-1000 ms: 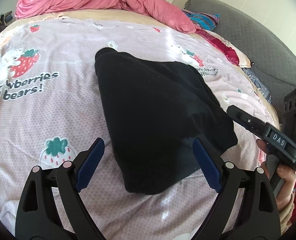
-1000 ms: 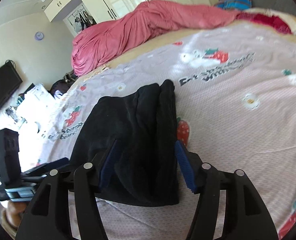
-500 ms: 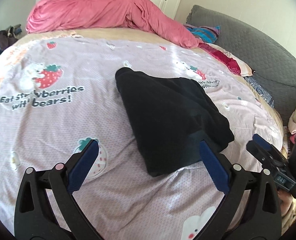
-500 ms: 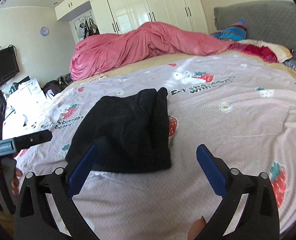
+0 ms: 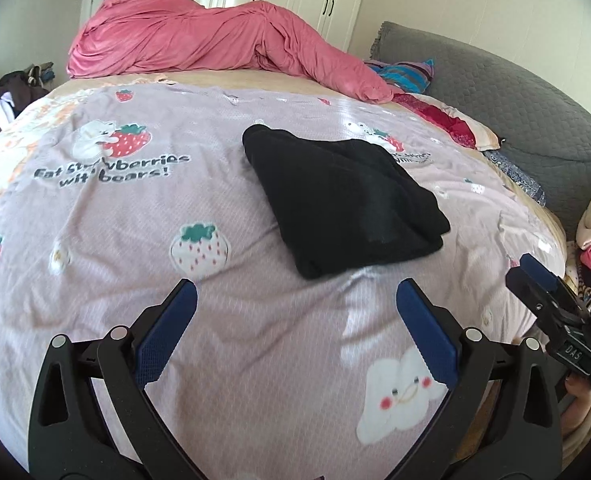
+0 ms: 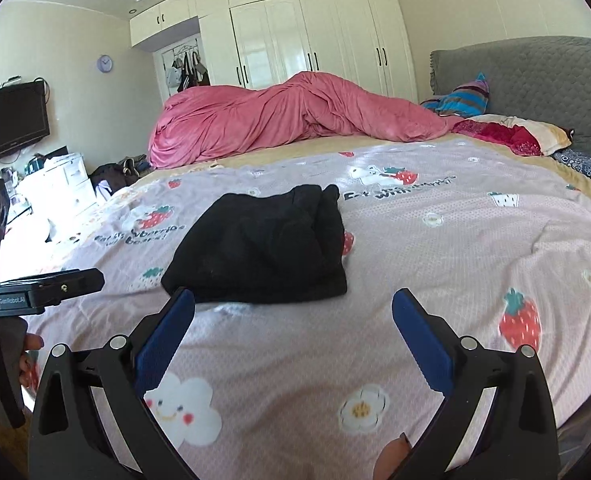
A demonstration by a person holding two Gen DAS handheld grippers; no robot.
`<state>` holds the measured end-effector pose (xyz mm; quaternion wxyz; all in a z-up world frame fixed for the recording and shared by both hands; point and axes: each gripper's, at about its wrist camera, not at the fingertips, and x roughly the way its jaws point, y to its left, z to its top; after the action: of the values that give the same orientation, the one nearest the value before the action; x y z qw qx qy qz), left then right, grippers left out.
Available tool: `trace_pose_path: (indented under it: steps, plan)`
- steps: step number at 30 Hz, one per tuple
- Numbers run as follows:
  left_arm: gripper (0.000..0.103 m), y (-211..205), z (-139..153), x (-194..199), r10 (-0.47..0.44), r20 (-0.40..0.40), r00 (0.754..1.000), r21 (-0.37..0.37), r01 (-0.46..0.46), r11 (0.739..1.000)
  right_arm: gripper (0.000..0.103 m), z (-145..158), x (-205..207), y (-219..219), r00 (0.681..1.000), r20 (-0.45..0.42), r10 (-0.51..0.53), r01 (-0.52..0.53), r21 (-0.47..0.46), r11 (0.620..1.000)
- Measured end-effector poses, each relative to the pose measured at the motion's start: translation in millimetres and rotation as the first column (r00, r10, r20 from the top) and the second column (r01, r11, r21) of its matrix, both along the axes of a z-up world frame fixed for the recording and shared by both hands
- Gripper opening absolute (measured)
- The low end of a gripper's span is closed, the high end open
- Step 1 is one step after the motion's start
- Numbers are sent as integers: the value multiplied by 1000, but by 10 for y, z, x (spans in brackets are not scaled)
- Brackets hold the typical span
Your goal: Fold small clothes
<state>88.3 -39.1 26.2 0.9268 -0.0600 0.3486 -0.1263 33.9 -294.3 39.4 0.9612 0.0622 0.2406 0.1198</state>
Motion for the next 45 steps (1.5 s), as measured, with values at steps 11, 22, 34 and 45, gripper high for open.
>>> trace_pose_path:
  steps: [11, 22, 34, 45]
  plan:
    - [94, -12, -253, -273, 14, -34, 999, 7, -14, 1000, 99, -309, -224, 200, 999, -35, -8, 4, -128, 992]
    - [94, 80, -267, -286, 56, -55, 997, 22, -55, 998, 99, -349, -205, 148, 998, -56, -26, 20, -118, 993]
    - [94, 50, -262, -270, 68, -67, 995, 47, -65, 997, 99, -360, -208, 140, 997, -65, -42, 33, -126, 991]
    - [94, 43, -238, -286, 76, -60, 995, 65, -72, 995, 99, -346, -218, 113, 996, -66, -54, 45, -129, 991]
